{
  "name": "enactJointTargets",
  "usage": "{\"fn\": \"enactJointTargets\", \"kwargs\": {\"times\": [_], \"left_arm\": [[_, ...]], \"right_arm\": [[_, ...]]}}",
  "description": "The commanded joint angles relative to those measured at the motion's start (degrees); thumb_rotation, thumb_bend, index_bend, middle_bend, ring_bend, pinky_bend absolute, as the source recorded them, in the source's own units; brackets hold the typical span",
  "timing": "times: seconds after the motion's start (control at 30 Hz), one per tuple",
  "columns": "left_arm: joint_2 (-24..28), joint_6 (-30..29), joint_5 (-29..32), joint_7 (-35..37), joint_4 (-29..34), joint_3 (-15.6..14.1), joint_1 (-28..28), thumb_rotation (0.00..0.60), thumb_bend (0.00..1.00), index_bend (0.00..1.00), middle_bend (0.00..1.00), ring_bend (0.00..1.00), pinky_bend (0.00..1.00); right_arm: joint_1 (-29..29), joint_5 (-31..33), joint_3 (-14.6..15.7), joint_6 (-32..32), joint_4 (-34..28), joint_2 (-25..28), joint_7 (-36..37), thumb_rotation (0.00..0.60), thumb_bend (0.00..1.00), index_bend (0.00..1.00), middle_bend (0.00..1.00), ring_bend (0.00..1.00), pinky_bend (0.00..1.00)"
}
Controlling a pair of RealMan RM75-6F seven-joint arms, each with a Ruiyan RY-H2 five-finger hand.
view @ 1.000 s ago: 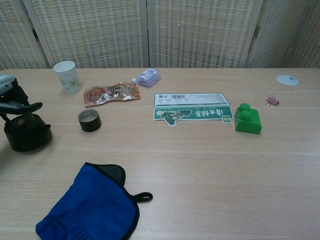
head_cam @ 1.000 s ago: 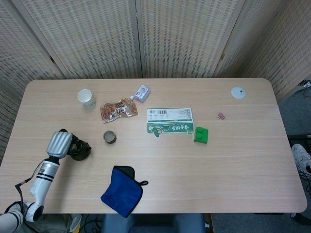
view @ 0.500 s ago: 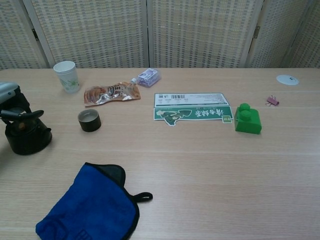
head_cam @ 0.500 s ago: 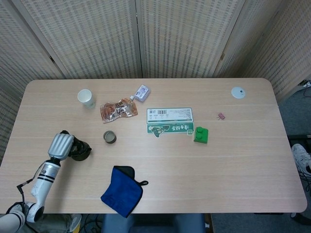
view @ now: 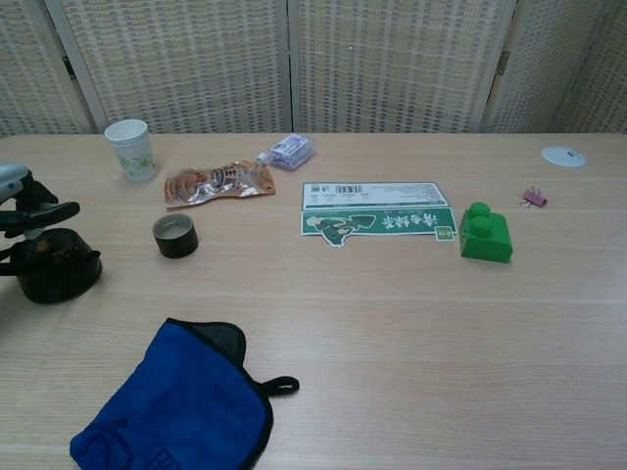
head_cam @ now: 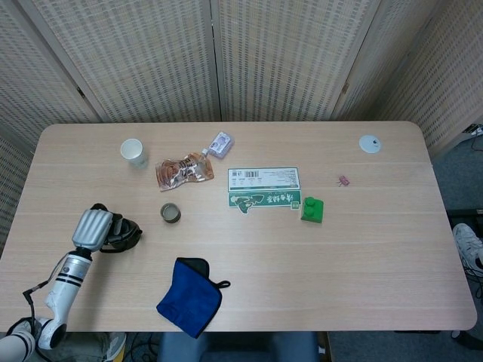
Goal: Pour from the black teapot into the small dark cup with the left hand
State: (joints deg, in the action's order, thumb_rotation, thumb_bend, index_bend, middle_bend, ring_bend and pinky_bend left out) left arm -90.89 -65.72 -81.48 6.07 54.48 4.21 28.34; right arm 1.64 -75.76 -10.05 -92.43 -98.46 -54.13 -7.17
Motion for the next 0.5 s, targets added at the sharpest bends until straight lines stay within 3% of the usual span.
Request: {"fn": "enactJointTargets", "kwargs": {"times": [0.03,0.17,0.27,0.3,0.37,0.4,0.43,0.5], "left_arm": [[0.83,-0.50,0.04,-0.38,1.48,0.18,-0.32,0.037,0.21,0.71,0.73,0.59,0.28],[2.19,-2.06,0.24,-0.41,4.37,0.98,-0.85,0.036,0.21,0.64,0.69,0.56,0.28],[3.00,-4.17,0.66,-0.40,6.66,1.97,-1.59,0.075,0.21,0.61,0.66,0.55,0.28],[3.35,-5.09,1.12,-0.67,7.80,2.47,-2.07,0.121,0.21,0.60,0.65,0.55,0.28],[4.10,-6.40,2.48,-2.10,10.33,3.38,-3.04,0.339,0.21,0.58,0.63,0.53,0.28],[4.48,-6.86,3.15,-3.22,11.52,3.69,-3.49,0.504,0.21,0.56,0.61,0.52,0.28],[4.91,-7.32,3.87,-4.38,12.80,3.98,-3.97,0.571,0.21,0.54,0.60,0.51,0.28],[6.03,-8.62,5.36,-6.67,16.03,4.57,-5.20,0.600,0.21,0.50,0.57,0.47,0.28]], "right_arm": [[0.00,-0.04,0.00,-0.01,0.00,0.02,0.03,0.600,0.17,0.19,0.22,0.16,0.18],[0.03,-0.27,0.05,-0.12,0.00,0.08,0.15,0.600,0.17,0.19,0.22,0.16,0.18],[0.05,-0.62,0.33,0.10,0.19,0.03,0.49,0.600,0.17,0.19,0.22,0.16,0.18],[0.01,-0.87,0.57,0.47,0.33,0.08,0.96,0.600,0.17,0.19,0.22,0.16,0.18],[-0.13,-1.28,1.01,1.41,0.62,0.23,2.09,0.600,0.17,0.19,0.22,0.16,0.18],[-0.21,-1.46,1.20,1.80,0.79,0.29,2.44,0.600,0.17,0.19,0.22,0.16,0.18],[-0.30,-1.76,1.44,2.21,0.94,0.35,2.70,0.600,0.17,0.19,0.22,0.16,0.18],[-0.48,-2.84,1.95,2.69,1.27,0.37,3.54,0.600,0.17,0.19,0.22,0.16,0.18]]}}
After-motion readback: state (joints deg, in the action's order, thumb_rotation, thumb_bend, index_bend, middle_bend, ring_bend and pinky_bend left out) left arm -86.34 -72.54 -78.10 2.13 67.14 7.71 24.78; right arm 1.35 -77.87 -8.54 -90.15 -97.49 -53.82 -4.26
